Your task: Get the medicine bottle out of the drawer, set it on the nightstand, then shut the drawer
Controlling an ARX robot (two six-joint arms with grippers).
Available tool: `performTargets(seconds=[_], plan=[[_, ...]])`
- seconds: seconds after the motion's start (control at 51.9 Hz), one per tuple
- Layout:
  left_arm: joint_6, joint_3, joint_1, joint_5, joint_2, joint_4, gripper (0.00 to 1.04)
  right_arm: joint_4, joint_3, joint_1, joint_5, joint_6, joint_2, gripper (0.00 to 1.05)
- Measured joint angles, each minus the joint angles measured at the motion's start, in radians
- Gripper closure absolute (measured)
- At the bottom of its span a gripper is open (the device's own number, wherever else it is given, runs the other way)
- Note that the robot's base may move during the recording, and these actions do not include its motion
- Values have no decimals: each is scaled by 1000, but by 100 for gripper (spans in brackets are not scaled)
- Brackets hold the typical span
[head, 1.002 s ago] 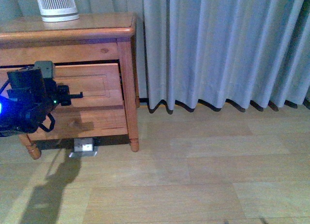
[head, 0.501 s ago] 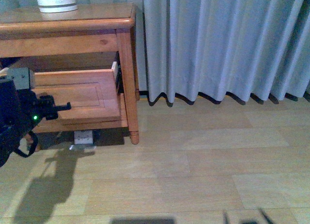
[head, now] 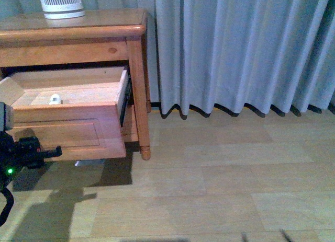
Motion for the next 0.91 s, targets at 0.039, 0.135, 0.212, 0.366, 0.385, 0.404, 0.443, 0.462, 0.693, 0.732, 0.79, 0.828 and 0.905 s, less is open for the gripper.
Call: performTargets(seconds=[0.039,0.135,0.212,0.366,0.385,0.404,0.443,0.462,0.693,0.732,0.79,0.828,0.905], plan=[[4,-7,0,-3,-9,0,73,0,0,0,0,0,0,7],[4,-51,2,-5,-42,-2,59,0,0,0,0,0,0,7],[13,-79,7,-6,-72,-10,48,0,0,0,0,0,0,7],[34,-144,24,-3,-186,-86,23,0,0,0,0,0,0,7],[34,-148,26,-3,-198,-95,22,0,0,0,0,0,0,7],[37,-157,29,-2,-224,-116,18,0,0,0,0,0,0,7],[43,-169,34,2,-269,-150,13,0,0,0,0,0,0,7],[48,-176,38,4,-302,-174,9,0,0,0,0,0,0,7],[111,-222,62,50,-779,-471,7,0,0,0,0,0,0,7],[111,-225,65,50,-878,-537,7,0,0,0,0,0,0,7],[108,-235,71,49,-998,-608,7,0,0,0,0,0,0,7],[94,-255,78,41,-1137,-700,7,0,0,0,0,0,0,7],[72,-298,79,18,-1310,-796,7,0,0,0,0,0,0,7]])
